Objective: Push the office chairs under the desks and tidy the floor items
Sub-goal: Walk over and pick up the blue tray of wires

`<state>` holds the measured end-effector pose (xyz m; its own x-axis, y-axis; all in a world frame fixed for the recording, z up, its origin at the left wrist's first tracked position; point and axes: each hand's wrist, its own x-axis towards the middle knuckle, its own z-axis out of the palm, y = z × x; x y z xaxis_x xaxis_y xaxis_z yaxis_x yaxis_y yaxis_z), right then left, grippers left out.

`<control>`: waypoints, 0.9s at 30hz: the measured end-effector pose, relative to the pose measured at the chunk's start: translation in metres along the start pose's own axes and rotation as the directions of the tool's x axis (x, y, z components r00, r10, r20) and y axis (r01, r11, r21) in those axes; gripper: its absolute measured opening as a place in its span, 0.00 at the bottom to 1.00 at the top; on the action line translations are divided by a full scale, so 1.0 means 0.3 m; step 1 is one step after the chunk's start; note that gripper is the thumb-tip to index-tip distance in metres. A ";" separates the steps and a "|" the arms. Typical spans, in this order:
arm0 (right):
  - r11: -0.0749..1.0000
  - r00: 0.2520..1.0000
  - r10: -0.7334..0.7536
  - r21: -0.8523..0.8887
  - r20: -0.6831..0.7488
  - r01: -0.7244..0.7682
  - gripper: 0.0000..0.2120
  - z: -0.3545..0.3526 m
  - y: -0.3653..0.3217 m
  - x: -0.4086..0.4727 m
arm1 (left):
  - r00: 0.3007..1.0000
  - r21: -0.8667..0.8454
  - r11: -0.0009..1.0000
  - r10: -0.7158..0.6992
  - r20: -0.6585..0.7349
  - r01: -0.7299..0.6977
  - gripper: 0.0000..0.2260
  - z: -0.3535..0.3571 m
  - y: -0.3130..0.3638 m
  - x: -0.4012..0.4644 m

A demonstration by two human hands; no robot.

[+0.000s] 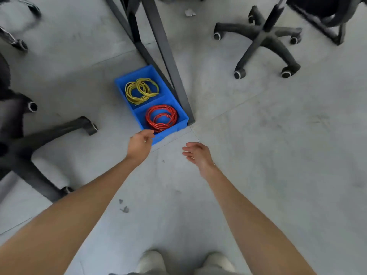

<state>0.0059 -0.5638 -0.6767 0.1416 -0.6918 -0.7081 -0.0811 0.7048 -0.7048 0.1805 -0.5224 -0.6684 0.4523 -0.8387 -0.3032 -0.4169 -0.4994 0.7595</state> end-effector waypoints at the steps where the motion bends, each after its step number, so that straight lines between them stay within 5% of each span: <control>1: 0.999 1.000 0.004 0.035 -0.001 -0.004 0.11 0.006 0.030 0.055 | 0.999 0.050 0.998 0.031 -0.016 -0.030 0.13 0.039 -0.048 0.043; 7: 0.997 0.999 0.027 0.078 0.028 -0.029 0.13 0.015 0.142 0.295 | 0.996 0.291 0.952 0.090 0.021 -0.092 0.18 0.220 -0.232 0.258; 13: 0.998 0.998 0.054 0.015 0.018 -0.055 0.13 -0.032 0.127 0.308 | 0.994 0.496 0.868 -0.056 0.097 0.001 0.16 0.307 -0.245 0.326; 21: 0.993 0.994 0.111 0.044 0.023 -0.112 0.15 -0.074 0.163 0.359 | 0.990 0.531 0.846 -0.032 0.141 -0.048 0.13 0.338 -0.236 0.249; 27: 0.985 0.985 0.168 -0.034 0.044 -0.166 0.07 -0.066 0.221 0.361 | 0.912 0.448 0.880 -0.042 0.407 -0.159 0.07 0.413 -0.185 0.111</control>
<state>-0.0036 -0.5953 -0.8010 0.1697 -0.5559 -0.8137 -0.1372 0.8043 -0.5781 0.1211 -0.5496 -0.7921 0.1094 -0.8326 -0.5430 -0.7916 -0.4034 0.4589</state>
